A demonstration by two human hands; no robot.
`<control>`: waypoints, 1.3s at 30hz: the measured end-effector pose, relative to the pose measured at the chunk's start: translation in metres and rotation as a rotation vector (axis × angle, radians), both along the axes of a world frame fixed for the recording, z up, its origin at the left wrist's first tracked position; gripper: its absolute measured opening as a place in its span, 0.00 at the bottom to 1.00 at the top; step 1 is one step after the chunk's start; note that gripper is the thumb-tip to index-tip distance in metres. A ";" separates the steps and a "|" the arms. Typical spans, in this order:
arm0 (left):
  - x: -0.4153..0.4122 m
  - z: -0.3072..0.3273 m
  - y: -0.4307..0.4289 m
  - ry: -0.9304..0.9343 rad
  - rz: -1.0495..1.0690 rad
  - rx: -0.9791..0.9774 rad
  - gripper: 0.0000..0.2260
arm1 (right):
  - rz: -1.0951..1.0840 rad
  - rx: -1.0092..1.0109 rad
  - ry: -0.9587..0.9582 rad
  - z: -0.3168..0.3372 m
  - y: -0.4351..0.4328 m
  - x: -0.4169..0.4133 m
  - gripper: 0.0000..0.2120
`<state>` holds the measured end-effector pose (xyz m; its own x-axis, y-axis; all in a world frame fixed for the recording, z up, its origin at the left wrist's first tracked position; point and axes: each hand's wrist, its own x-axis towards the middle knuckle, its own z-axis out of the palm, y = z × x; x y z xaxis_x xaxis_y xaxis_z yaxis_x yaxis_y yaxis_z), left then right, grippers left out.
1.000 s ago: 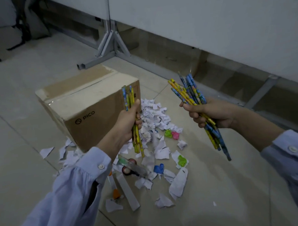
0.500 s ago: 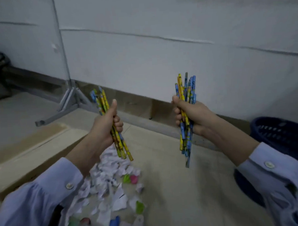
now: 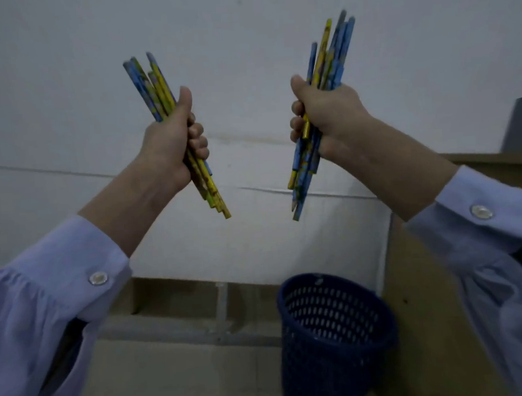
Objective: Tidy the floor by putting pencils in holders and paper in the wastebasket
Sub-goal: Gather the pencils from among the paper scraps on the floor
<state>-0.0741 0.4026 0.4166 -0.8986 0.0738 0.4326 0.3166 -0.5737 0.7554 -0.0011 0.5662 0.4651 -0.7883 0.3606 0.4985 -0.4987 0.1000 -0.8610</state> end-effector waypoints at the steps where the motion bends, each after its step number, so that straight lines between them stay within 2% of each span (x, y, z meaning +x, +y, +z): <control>1: 0.004 0.014 0.016 0.021 -0.017 0.001 0.20 | -0.040 0.009 0.039 0.013 0.009 0.007 0.08; 8: 0.034 0.093 0.112 0.151 -0.145 0.006 0.20 | -0.270 0.101 0.213 0.086 0.069 0.053 0.08; 16: 0.074 0.138 0.213 0.223 -0.321 0.035 0.19 | -0.549 0.228 0.300 0.140 0.151 0.113 0.09; 27: 0.127 0.189 0.334 0.252 -0.538 0.235 0.20 | -0.730 0.222 0.346 0.191 0.264 0.181 0.10; 33: 0.151 0.210 0.381 0.252 -0.500 0.418 0.19 | -0.758 0.169 0.475 0.200 0.313 0.192 0.09; 39: 0.155 0.210 0.429 0.211 -0.425 0.418 0.18 | -0.771 0.069 0.560 0.191 0.352 0.182 0.09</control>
